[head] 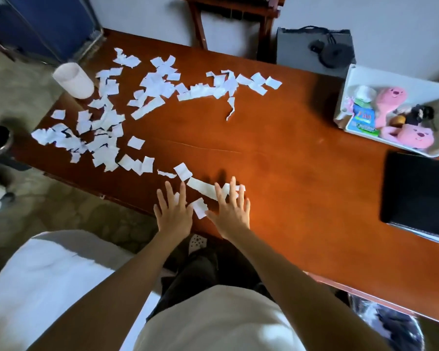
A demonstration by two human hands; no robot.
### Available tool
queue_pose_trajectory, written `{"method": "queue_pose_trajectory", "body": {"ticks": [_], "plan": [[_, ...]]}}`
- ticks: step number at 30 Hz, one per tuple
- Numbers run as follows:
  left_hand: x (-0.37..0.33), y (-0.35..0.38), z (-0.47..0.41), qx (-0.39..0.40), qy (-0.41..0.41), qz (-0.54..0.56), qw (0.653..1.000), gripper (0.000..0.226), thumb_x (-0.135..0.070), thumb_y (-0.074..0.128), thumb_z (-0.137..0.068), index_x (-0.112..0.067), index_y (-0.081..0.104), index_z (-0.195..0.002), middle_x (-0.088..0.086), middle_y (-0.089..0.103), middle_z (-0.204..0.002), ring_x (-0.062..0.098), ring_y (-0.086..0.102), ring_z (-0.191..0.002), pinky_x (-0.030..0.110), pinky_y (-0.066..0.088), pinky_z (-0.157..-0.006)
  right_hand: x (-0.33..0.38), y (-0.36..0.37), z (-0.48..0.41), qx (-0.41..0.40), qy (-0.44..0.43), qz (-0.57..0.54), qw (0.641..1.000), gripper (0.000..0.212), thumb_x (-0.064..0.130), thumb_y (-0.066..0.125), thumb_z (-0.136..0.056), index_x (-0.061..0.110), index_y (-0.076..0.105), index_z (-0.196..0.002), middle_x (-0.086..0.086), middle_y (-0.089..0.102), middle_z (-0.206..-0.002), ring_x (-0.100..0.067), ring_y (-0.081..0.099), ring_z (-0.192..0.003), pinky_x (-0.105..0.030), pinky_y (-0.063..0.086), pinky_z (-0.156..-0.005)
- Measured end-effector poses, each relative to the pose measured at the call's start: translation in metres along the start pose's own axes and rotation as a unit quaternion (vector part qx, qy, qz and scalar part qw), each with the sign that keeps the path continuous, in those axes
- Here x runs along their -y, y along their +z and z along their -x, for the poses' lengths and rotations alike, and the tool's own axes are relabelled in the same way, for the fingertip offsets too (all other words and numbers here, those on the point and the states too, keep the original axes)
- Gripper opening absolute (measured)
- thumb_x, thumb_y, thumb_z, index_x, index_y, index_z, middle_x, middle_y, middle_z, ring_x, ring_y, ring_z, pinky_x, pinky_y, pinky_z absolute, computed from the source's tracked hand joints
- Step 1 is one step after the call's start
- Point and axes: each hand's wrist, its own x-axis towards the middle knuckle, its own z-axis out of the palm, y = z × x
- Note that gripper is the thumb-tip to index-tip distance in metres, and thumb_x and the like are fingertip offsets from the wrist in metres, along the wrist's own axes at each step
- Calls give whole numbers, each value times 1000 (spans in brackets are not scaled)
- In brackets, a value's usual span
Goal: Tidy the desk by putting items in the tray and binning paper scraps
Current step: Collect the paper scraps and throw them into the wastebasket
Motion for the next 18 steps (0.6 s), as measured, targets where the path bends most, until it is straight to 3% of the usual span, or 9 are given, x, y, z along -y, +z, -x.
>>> {"method": "queue_pose_trajectory", "body": {"ticks": [4,6,9,12,14,18], "plan": [[24,-4,-47,13,58,-8,998,68,-51,28,-96,-31,-10,-148,10,-19,-156,38,-16,-143,57,5,-115,19,17,-31,-22,31,38,999,69,56,33,-93,33,-2,-148,-7,-18,-157,-34,-13,-145,-49,1,-118],[33,-6,-66,14,96,-10,995,71,-53,33,-94,-31,-8,-148,12,-17,-157,41,-14,-143,59,5,-114,28,20,-45,-46,35,59,997,68,49,38,-94,32,0,-148,-9,-11,-158,-36,-7,-145,-49,4,-118],[37,-8,-87,-15,147,-10,989,66,-47,43,-93,-30,12,-149,19,4,-157,49,6,-141,65,13,-109,35,13,-60,-66,61,73,993,67,41,46,-93,30,9,-148,-12,1,-158,-39,5,-145,-48,15,-116],[28,-9,-107,-37,197,-33,979,56,-47,33,-90,-29,34,-143,24,30,-149,53,29,-133,68,25,-102,30,3,-73,-59,82,77,992,54,42,23,-96,30,12,-148,-11,6,-158,-36,9,-145,-47,18,-116],[14,-11,-116,-41,221,-36,974,56,-44,26,-89,-27,38,-141,23,34,-147,51,33,-132,66,28,-102,19,-4,-78,-71,100,60,991,57,43,13,-93,27,22,-146,-12,18,-156,-35,20,-143,-46,25,-113],[-29,-10,-125,-38,292,-34,955,52,-40,28,-91,-27,43,-139,20,42,-144,45,41,-130,61,33,-101,-12,-18,-82,-100,129,12,987,63,36,6,-88,22,22,-147,-14,16,-156,-35,15,-144,-46,20,-116]]}}
